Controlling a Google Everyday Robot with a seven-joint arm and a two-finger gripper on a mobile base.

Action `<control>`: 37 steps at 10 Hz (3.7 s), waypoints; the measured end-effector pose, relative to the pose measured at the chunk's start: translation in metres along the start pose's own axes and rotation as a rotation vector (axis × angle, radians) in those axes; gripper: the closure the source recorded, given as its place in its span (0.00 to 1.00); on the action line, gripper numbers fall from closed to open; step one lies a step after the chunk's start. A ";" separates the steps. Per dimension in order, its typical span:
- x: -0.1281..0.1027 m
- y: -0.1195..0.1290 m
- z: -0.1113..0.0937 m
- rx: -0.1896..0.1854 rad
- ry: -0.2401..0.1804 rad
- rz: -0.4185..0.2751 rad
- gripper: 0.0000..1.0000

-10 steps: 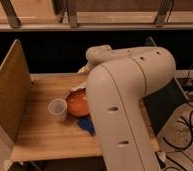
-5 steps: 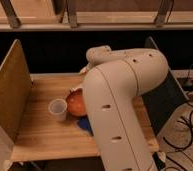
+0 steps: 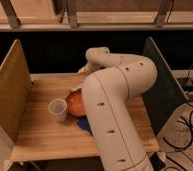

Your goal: Place the eraser in the ceramic cup

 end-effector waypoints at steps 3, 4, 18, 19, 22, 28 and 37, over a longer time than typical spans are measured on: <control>0.007 -0.004 0.034 0.025 0.077 0.024 0.20; 0.006 -0.001 0.040 0.029 0.091 0.022 0.20; 0.015 0.016 0.077 0.071 0.203 -0.056 0.94; 0.008 0.019 0.074 0.064 0.183 -0.057 0.99; -0.031 0.042 0.039 0.024 0.069 -0.081 1.00; -0.079 0.122 -0.028 -0.084 -0.146 -0.237 1.00; -0.059 0.145 -0.118 -0.158 -0.346 -0.451 1.00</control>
